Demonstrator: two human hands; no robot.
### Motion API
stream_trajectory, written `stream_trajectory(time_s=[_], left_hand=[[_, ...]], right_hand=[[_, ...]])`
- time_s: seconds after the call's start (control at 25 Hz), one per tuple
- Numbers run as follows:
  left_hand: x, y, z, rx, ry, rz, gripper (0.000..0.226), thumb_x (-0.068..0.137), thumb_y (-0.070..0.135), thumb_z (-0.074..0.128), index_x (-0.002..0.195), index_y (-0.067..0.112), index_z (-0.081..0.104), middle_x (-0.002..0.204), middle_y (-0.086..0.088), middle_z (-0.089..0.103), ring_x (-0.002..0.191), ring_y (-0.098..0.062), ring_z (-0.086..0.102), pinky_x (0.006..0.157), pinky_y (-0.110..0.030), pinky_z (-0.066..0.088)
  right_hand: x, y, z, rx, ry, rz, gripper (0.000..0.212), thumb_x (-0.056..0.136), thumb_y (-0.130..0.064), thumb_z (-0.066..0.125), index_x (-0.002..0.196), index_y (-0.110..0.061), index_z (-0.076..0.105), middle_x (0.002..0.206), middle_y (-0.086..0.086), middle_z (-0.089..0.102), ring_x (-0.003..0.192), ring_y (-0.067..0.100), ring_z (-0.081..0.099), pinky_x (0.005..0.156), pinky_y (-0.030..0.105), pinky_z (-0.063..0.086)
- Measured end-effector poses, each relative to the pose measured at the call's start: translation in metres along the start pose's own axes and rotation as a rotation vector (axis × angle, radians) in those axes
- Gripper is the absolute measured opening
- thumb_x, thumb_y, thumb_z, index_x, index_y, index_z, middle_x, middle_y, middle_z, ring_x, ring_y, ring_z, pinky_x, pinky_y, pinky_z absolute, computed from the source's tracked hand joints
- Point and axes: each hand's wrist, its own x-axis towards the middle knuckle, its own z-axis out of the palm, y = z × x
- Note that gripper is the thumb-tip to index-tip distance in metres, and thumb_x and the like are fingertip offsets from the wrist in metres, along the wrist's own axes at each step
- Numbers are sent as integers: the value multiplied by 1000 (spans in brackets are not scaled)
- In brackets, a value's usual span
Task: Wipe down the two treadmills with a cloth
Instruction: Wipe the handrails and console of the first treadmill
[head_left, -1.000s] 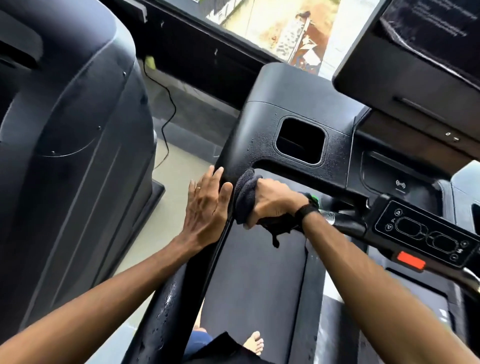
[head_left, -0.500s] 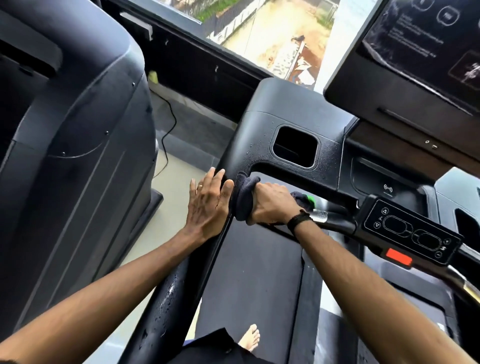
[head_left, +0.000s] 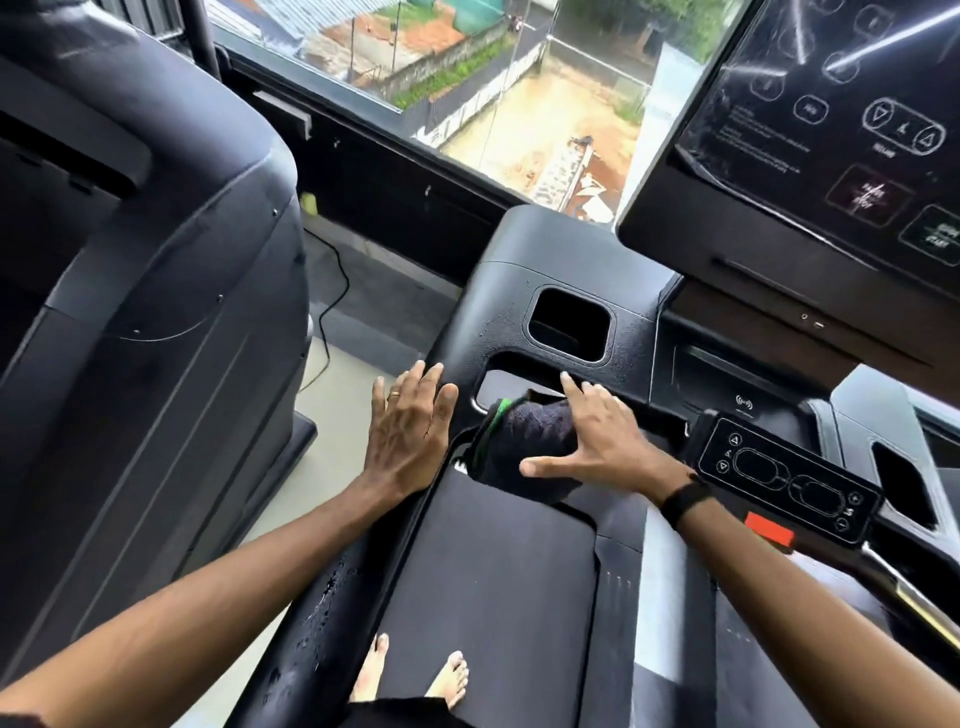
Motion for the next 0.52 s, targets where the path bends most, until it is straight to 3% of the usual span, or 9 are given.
stream_trajectory(time_s=[0.08,0.12,0.24,0.36,0.44,0.52], left_hand=[[1,0,0,3,-13,-4,91,90,72,-3,152,19,36,161,-7,31,150,-17,23,124,-44,-5],[1,1,0,6,-15,-5,88,91,70,-1,152,19,36,161,-7,31,150,-17,23,124,-44,-5],[1,2,1,16,-4,-14,85,92,67,1,152,20,36,161,-7,31,150,-16,24,124,-43,-5],[2,1,1,23,2,-5,83,92,66,3,152,19,36,161,-7,30,149,-16,25,124,-42,-4],[2,1,0,18,4,-1,82,93,66,5,152,19,38,161,-7,31,149,-17,25,124,-42,-4],[4,1,0,28,7,-13,77,95,63,11,150,18,41,160,-8,33,148,-18,28,124,-44,0]], right_hand=[[16,-19,9,-135,63,61,121,49,-93,63,139,-15,41,136,11,56,128,29,51,102,38,41],[25,-32,16,-184,110,55,104,52,-88,69,125,-17,49,124,7,62,118,29,58,92,37,44],[47,-72,32,-272,245,5,72,65,-59,81,113,-13,53,114,9,63,109,30,60,85,37,46],[50,-76,34,-251,358,-69,41,74,-40,74,95,-13,52,98,12,67,94,32,65,71,34,43],[56,-65,26,-201,234,-114,37,67,-40,74,79,-13,51,82,9,66,81,33,65,62,30,38],[67,-60,9,-86,-1,-98,45,49,-46,81,74,-13,62,72,1,65,73,26,65,56,27,44]])
